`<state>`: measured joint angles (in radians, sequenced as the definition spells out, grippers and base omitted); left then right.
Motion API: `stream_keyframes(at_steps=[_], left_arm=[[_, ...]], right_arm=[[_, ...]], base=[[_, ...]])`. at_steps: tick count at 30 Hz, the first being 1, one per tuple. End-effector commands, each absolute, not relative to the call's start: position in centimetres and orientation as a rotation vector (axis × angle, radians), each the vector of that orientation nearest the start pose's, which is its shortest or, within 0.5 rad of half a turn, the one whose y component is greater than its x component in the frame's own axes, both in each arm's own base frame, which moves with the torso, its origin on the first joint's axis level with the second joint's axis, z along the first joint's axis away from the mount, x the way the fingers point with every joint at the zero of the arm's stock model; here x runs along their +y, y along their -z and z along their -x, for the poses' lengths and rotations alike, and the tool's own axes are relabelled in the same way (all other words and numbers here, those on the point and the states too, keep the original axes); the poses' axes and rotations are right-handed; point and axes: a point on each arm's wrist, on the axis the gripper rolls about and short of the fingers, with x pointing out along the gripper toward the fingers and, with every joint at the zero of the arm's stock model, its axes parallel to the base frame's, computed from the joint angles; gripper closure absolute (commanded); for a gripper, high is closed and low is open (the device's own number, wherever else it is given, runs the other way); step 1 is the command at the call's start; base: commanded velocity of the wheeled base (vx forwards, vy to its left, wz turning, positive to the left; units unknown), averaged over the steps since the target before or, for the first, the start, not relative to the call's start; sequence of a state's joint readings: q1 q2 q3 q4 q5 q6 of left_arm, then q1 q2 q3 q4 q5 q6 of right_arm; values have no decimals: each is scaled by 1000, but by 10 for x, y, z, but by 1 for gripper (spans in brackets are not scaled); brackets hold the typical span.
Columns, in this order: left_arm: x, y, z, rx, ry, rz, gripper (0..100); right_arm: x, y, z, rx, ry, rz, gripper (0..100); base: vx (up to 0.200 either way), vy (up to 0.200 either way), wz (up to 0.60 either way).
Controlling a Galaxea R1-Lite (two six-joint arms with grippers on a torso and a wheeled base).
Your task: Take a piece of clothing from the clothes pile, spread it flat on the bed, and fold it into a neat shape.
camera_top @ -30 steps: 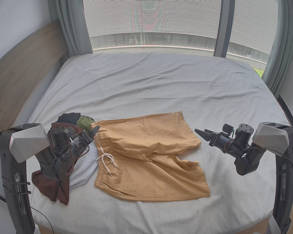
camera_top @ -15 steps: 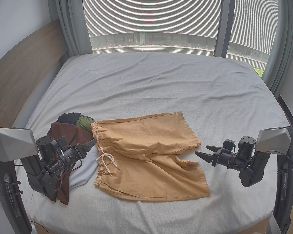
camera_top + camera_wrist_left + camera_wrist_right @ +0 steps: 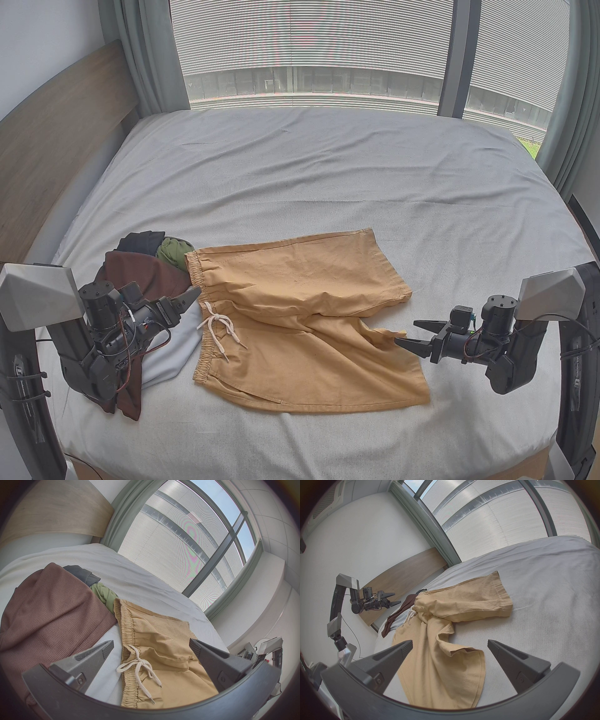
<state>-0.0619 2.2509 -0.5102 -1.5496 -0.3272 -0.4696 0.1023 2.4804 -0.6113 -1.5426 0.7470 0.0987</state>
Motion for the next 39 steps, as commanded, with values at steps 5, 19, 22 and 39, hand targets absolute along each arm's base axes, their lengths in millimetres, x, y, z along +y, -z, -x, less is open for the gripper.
stream_keyframes(at_steps=[5, 19, 22, 39], left_arm=[[-26, -29, -336, 268, 334, 491, 0], [-28, -32, -338, 257, 341, 509, 0], [-29, -32, -338, 258, 342, 509, 0], [-28, -30, -337, 266, 338, 505, 0]], right_arm=[[56, 48, -354, 361, -837, -197, 0], [61, 52, -362, 345, -843, -188, 100], [61, 52, -364, 337, -841, -187, 100], [51, 49, -399, 253, -655, -244, 100]], base=[[0, 0, 0], [0, 0, 0], [0, 0, 0], [0, 0, 0]])
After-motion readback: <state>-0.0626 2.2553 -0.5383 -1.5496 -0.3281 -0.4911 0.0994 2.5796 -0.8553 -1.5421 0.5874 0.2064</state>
